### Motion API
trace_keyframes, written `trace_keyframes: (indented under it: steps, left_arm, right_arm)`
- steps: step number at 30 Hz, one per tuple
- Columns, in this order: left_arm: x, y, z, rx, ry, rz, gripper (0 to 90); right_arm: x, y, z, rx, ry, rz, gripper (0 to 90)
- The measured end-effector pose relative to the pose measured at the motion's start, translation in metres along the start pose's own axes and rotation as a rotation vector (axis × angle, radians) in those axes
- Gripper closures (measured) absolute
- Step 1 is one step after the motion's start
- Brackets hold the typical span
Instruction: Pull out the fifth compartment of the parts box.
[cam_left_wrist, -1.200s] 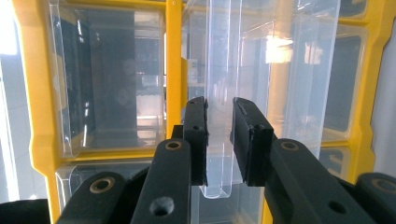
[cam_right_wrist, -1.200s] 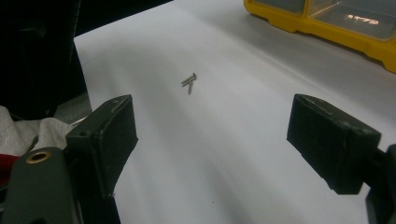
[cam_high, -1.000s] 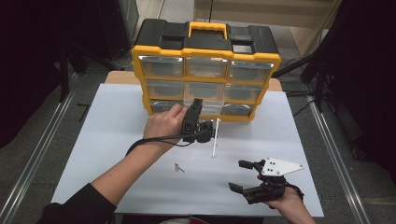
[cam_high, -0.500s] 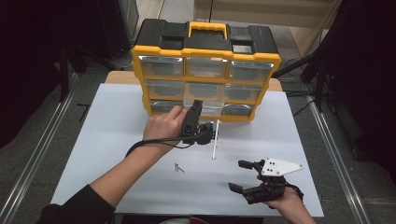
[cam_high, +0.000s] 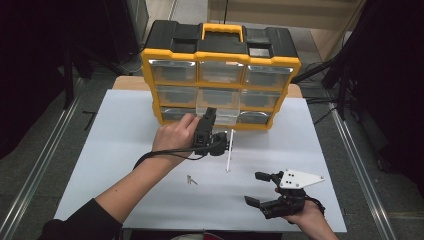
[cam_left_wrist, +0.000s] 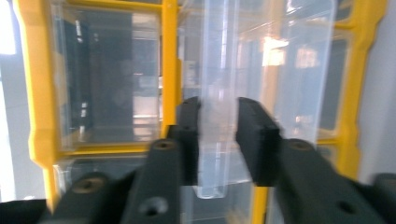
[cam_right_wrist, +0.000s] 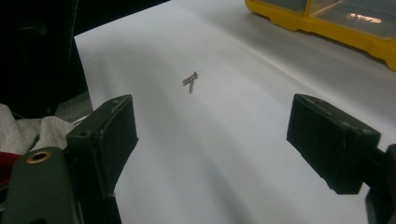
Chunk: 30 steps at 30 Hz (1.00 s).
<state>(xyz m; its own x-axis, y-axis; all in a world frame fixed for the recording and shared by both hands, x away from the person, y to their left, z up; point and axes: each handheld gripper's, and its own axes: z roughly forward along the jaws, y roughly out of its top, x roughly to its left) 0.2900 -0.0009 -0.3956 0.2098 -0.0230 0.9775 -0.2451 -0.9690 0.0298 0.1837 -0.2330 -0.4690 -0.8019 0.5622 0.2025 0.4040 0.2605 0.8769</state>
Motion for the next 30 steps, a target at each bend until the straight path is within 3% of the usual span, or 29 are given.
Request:
trace_keyframes:
  steps: [4, 8, 11, 19, 30]
  left_arm:
    - [-0.004, 0.000, 0.000, 0.001, 0.013, -0.003, 41.0]
    - [-0.004, 0.000, 0.001, -0.005, 0.014, -0.024, 32.6]
    - [-0.002, -0.001, -0.002, -0.032, -0.012, -0.056, 25.8]
    - [0.001, -0.004, -0.002, -0.053, -0.040, -0.097, 25.7]
    - [0.009, -0.011, -0.006, -0.105, -0.104, -0.298, 25.7]
  right_arm:
    - [0.000, 0.000, 0.000, 0.002, 0.002, 0.000, 16.8]
    - [0.000, 0.000, 0.000, 0.004, 0.002, 0.000, 16.8]
    - [0.000, 0.000, 0.000, 0.005, 0.005, 0.003, 16.8]
    - [0.000, 0.000, 0.000, 0.008, 0.007, 0.001, 16.8]
    - [0.000, 0.000, 0.000, 0.010, 0.009, -0.001, 16.8]
